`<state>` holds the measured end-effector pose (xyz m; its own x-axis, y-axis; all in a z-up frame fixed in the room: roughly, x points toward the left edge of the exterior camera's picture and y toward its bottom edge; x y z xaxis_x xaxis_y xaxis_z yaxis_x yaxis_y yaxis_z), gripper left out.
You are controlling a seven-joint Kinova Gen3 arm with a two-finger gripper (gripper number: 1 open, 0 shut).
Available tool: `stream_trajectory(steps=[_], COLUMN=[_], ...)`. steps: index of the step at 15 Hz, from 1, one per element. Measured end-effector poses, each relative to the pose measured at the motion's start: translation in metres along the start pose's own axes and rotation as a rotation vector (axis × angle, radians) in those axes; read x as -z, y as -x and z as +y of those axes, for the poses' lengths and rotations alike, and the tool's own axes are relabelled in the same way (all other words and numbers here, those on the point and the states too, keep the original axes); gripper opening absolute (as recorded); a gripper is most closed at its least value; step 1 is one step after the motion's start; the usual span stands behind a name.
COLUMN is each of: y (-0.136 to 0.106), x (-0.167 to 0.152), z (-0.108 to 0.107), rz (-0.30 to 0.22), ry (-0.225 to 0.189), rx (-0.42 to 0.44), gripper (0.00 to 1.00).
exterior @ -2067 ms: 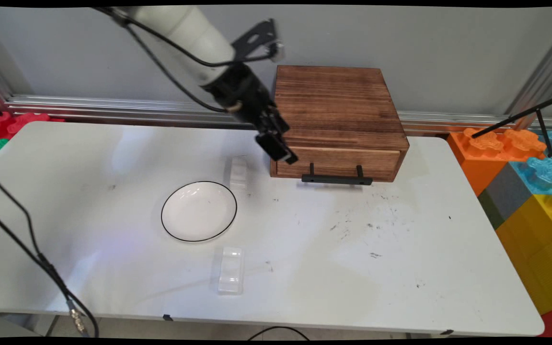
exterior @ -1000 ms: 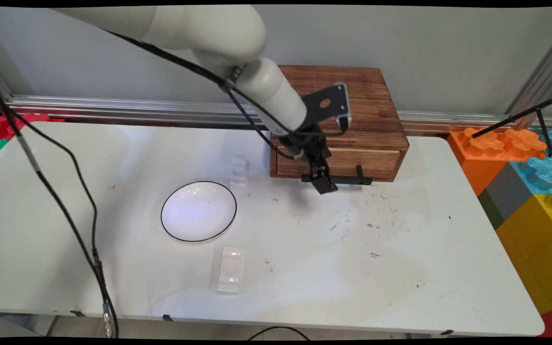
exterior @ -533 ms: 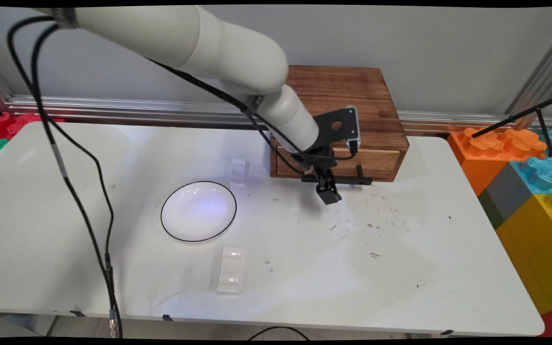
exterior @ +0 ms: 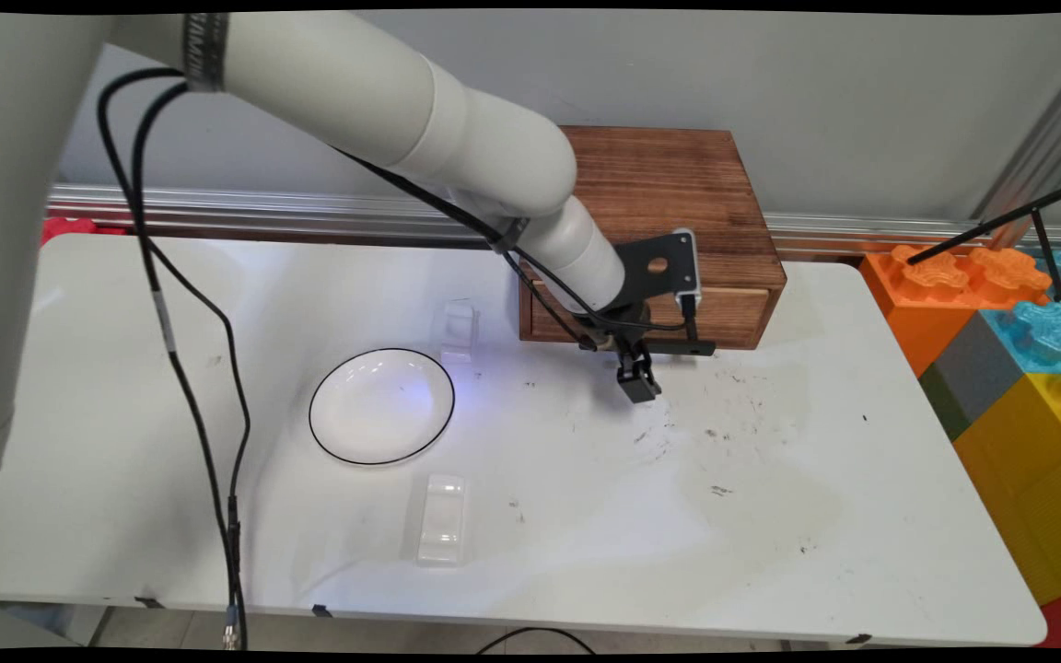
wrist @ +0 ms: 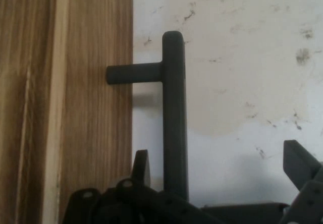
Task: Open the drawer
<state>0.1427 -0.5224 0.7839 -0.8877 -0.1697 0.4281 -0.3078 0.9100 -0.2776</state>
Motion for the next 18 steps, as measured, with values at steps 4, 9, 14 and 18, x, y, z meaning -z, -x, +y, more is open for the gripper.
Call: stream_trajectory(steps=[4,9,14,18], y=[0.000,0.002,0.004,0.002], x=[-0.014,-0.023,-0.024,-0.019], z=[-0.001,0.001,0.011,0.023], rz=[0.001,0.000,0.004,0.010], ry=[-0.002,0.005,0.025,0.044], rx=[0.005,0.011,0.015,0.015], gripper=[1.00,1.00,1.00,1.00])
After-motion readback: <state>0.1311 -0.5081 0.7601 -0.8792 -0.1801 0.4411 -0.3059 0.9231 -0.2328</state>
